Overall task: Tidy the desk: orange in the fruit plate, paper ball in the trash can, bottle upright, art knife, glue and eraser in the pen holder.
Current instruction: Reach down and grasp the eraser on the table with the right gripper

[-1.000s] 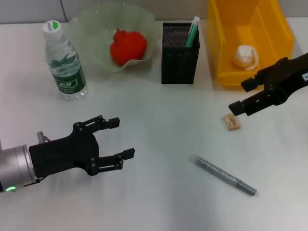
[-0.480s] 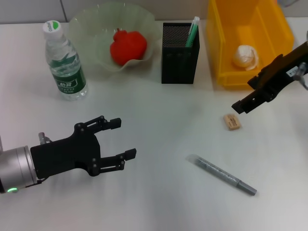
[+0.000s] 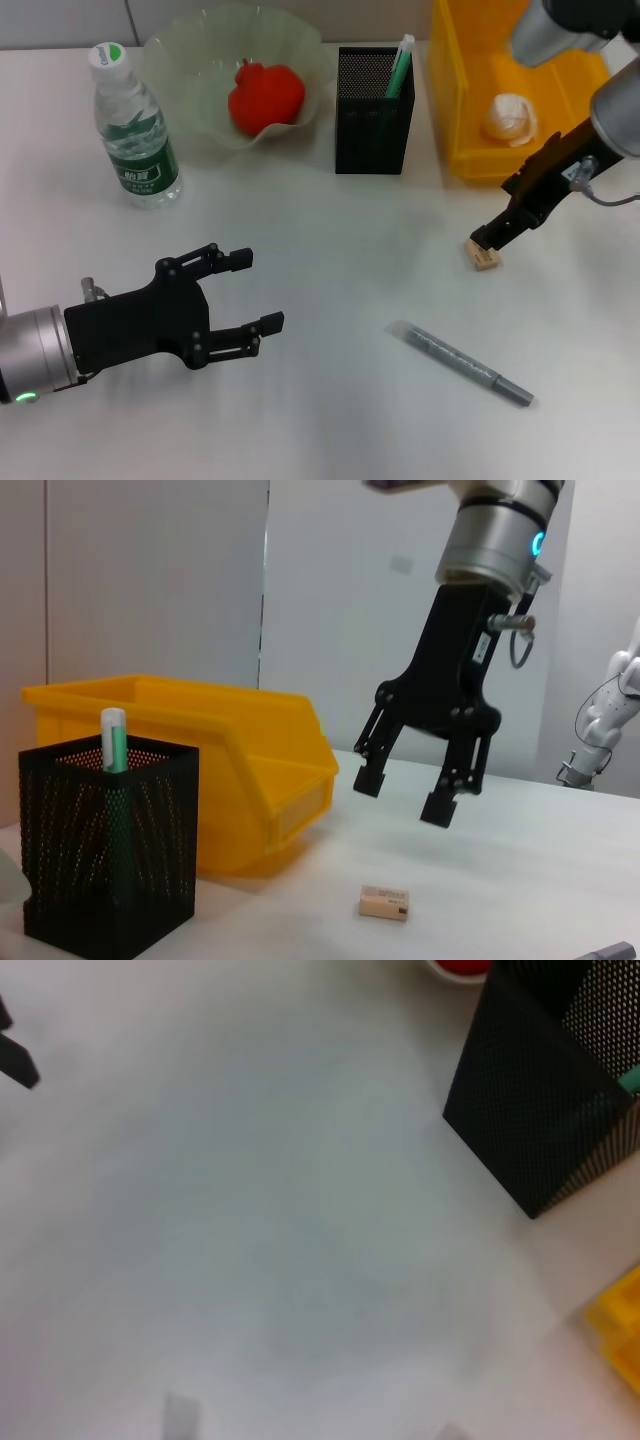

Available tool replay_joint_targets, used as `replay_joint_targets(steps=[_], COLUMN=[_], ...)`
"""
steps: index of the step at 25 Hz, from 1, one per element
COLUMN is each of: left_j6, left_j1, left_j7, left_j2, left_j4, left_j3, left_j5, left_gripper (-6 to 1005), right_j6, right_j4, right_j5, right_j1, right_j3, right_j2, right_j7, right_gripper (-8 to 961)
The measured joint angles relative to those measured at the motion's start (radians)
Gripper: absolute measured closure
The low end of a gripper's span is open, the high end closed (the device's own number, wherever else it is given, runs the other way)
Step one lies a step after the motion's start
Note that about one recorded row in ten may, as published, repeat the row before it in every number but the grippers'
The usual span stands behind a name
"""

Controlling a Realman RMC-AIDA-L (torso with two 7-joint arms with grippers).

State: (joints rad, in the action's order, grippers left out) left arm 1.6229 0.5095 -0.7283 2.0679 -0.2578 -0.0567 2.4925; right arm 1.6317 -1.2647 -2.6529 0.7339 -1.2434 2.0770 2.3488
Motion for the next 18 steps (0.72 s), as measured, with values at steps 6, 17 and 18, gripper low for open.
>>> replay_joint_targets(steps=[6,17,18], left_j6=[0.0,0.0,0.0], left_j1=[-0.001,-0.002,-0.002], left_j7=[0.003,0.004,0.004], left_j2=[0.0,0.0,0.0], left_j4=[0.0,0.0,0.003], left_j3=[0.0,0.0,0.0], left_j5=[0.0,-0.001,-0.002], left_gripper=[157,157,157], right_j6=[-0.063,-0.14,-0.148], right_j4=[0.062,0.169,0.18], right_j5=[-0.007,-0.007,-0.007], right_j1=[0.004,0.018,0.018], right_j3=[-0.039,-0.096,-0.097], right_j2=[0.0,0.0,0.0], right_j7=[-0.003,-0.01,-0.015], right_gripper=[239,241,241])
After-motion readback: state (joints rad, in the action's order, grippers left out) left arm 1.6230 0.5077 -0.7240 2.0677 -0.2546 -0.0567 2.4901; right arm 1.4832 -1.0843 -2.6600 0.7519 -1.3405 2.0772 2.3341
